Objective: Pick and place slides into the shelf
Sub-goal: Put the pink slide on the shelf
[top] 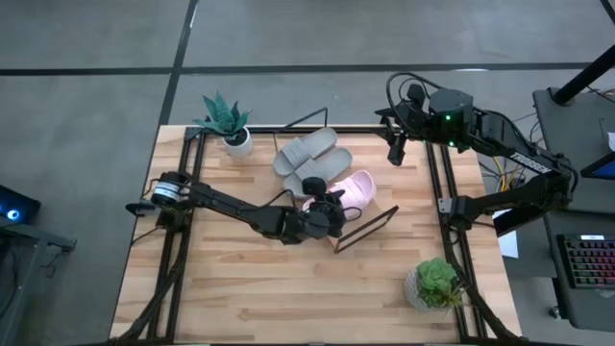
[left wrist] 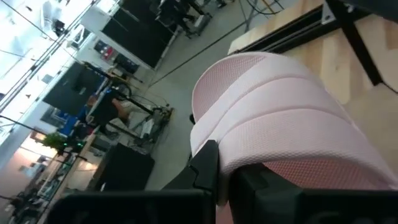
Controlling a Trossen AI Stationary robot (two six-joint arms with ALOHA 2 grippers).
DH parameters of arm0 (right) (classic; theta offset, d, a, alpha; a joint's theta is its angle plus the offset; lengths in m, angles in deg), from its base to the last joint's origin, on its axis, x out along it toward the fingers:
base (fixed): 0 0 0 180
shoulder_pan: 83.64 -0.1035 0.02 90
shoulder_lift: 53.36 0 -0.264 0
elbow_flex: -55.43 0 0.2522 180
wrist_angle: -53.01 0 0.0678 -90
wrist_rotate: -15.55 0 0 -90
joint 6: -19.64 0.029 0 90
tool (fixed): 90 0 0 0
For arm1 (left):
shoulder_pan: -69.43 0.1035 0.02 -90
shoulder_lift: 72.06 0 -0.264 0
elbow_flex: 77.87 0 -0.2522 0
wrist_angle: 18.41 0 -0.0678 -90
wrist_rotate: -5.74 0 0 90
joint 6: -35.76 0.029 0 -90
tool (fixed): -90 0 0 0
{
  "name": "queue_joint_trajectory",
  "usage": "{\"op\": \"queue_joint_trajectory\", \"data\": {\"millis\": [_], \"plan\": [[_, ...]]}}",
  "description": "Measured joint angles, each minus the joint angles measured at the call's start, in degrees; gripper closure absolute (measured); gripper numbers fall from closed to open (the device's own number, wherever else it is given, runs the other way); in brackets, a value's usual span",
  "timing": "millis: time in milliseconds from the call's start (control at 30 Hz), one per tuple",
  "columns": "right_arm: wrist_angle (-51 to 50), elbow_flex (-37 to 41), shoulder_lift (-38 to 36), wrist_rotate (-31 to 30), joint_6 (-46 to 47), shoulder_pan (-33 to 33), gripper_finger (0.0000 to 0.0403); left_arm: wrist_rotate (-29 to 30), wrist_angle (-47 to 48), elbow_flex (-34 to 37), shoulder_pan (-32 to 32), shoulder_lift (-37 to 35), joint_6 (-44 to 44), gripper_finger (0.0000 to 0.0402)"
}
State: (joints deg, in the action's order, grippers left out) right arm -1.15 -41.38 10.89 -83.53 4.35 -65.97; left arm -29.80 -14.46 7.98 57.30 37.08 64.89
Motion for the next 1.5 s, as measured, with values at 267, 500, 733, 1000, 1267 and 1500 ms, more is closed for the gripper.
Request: {"op": "queue_joint_trajectory", "data": {"millis": [267, 500, 733, 1000, 1267, 1500], "plan": [[0.0, 0.0, 0.0, 0.0, -0.1, 0.5, 0.0199, -10.2, 6.6, 0.1, -1.7, -2.2, -3.7, 0.0401], [0.0, 0.0, 0.0, 0.0, 0.1, 0.5, 0.0199, -12.7, 9.2, 0.5, -0.9, -1.8, -4.3, 0.0401], [0.0, 0.0, 0.0, 0.0, 0.2, 0.5, 0.0199, -19.7, 9.0, 1.3, 0.6, -1.6, -5.0, 0.0401], [0.3, 0.0, 0.0, 0.0, 0.2, 0.5, 0.0199, -24.6, 8.6, 1.5, 2.4, -0.9, -4.9, 0.0401], [0.4, 0.0, 0.0, 0.0, 0.2, 0.6, 0.0199, -27.3, 7.8, 1.5, 3.4, 1.4, -4.7, 0.0401], [0.5, 0.0, 0.0, 0.0, 0.2, 0.7, 0.0199, -26.7, 5.6, 1.5, 4.0, 2.5, -4.7, 0.0401]]}}
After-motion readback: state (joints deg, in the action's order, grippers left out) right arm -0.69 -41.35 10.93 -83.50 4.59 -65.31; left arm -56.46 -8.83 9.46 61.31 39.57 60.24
